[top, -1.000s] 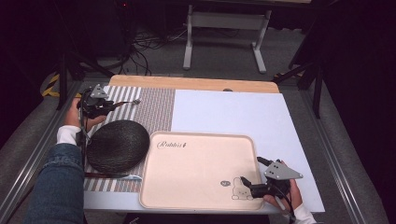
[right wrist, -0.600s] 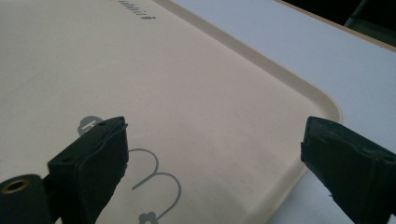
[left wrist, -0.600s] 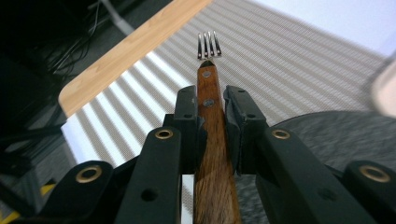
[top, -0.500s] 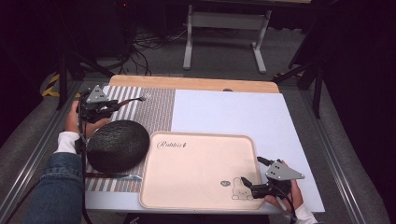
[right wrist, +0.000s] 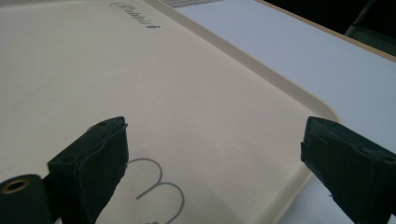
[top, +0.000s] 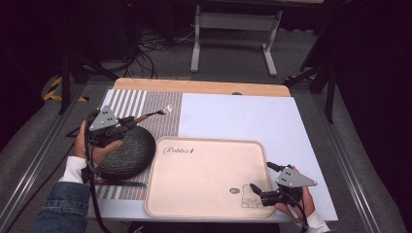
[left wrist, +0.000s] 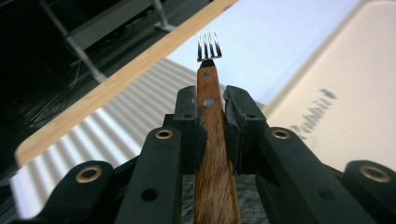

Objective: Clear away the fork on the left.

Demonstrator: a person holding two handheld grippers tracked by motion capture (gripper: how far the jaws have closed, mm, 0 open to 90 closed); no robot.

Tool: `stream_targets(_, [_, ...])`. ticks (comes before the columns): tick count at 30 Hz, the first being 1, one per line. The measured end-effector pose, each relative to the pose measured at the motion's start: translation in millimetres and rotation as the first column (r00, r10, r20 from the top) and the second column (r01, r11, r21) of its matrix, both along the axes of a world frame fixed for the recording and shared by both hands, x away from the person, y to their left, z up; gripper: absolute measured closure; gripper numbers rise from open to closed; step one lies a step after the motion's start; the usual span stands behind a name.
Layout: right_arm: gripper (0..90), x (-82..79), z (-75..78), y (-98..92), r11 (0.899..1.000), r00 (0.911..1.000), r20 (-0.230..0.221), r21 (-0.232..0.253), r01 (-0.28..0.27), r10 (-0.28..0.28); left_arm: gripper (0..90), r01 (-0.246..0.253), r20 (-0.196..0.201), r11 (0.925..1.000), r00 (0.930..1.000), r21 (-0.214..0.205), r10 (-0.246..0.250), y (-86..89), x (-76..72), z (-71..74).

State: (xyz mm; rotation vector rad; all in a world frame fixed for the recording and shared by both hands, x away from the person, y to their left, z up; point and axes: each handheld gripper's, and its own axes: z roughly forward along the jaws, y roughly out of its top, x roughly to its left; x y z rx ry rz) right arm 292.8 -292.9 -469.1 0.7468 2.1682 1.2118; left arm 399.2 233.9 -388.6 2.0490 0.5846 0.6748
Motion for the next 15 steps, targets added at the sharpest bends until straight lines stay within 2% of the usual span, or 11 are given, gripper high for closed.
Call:
stream_targets(7, [8.4,0.3,-0.3,0.1,1.0,1.0,-0.001,0.001,-0.002,0.002,76.3,0.078,-0.003,0.9969,0.997,-0.014,-0.078,-23.7,-23.9,-15.4])
stream_targets(15, [8.4,-0.2,-0.1,0.7,1.0,1.0,0.001,-0.005,-0.004,0.004,76.3,0.149,-0.029,0.9886,0.9884,-0.024,-0.149,-45.7,-45.6,-32.6])
